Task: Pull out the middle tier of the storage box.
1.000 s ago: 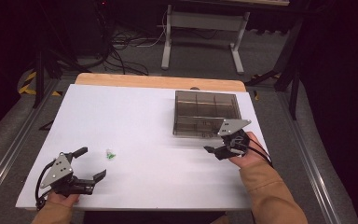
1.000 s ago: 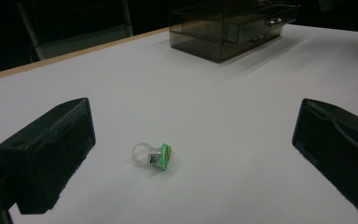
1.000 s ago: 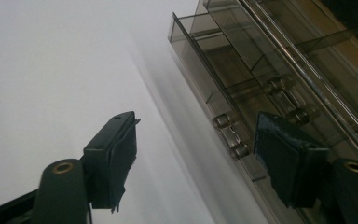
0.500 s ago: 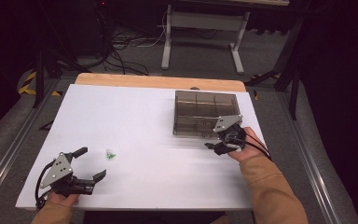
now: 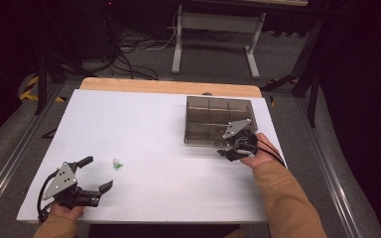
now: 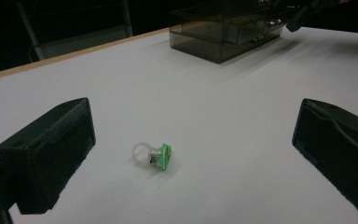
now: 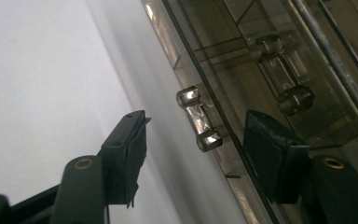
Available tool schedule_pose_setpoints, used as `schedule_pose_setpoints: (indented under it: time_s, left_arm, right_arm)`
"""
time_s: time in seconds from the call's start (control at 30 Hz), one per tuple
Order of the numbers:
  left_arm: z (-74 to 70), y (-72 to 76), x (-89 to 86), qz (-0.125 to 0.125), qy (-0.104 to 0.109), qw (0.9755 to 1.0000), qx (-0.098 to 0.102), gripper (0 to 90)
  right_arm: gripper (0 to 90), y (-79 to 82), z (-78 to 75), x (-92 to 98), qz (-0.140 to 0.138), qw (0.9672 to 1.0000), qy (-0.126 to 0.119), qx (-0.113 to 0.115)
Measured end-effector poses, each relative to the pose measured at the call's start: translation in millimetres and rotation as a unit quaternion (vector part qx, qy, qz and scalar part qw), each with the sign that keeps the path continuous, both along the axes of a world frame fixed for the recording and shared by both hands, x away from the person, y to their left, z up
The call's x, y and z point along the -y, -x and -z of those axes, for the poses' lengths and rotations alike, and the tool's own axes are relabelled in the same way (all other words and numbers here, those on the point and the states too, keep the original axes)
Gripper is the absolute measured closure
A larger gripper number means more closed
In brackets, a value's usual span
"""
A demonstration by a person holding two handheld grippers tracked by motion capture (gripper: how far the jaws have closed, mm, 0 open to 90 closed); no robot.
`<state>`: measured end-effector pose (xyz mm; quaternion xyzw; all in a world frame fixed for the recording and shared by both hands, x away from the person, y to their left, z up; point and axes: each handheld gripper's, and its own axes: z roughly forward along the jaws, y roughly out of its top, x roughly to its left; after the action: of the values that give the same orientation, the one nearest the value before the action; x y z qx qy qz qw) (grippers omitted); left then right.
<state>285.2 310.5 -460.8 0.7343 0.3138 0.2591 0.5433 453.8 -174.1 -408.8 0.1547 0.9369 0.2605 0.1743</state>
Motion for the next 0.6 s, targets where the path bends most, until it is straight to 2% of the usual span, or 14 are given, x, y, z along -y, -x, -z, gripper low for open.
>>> schedule_pose_setpoints:
  time_s: [0.07, 0.17, 0.37, 0.43, 0.5, 0.53, 0.6]
  left_arm:
    - [-0.1, -0.3, -0.4, 0.001, -0.001, 1.0, 0.0, 0.2]
    - [0.0, -0.1, -0.1, 0.0, -0.002, 1.0, 0.0, 0.2]
    - [0.1, -0.1, 0.3, -0.002, 0.001, 1.0, -0.002, 0.2]
    - [0.1, -0.2, 0.1, -0.001, 0.0, 1.0, 0.0, 0.2]
    - [0.1, 0.0, 0.2, -0.001, -0.001, 1.0, 0.0, 0.2]
    - [0.1, 0.0, 0.2, -0.001, 0.0, 1.0, 0.001, 0.2]
    - [0.1, 0.0, 0.1, 0.0, 0.001, 1.0, 0.0, 0.2]
  right_arm:
    - [42.9, -1.5, 1.8, -0.4, -0.002, 1.0, 0.002, 0.0]
    - [47.9, -2.7, 4.4, -2.2, 0.004, 0.9998, 0.011, 0.018]
    - [58.7, -6.7, 6.3, -4.6, -0.007, 0.9985, 0.042, 0.034]
    - [61.7, -7.5, 5.7, -4.8, -0.011, 0.9988, 0.04, 0.027]
    - [62.3, -6.7, 6.0, -6.6, -0.002, 0.9987, 0.04, 0.031]
    - [62.8, -7.0, 5.7, -6.6, -0.009, 0.9985, 0.044, 0.031]
    - [63.7, -6.5, 4.7, -7.6, -0.005, 0.9987, 0.042, 0.028]
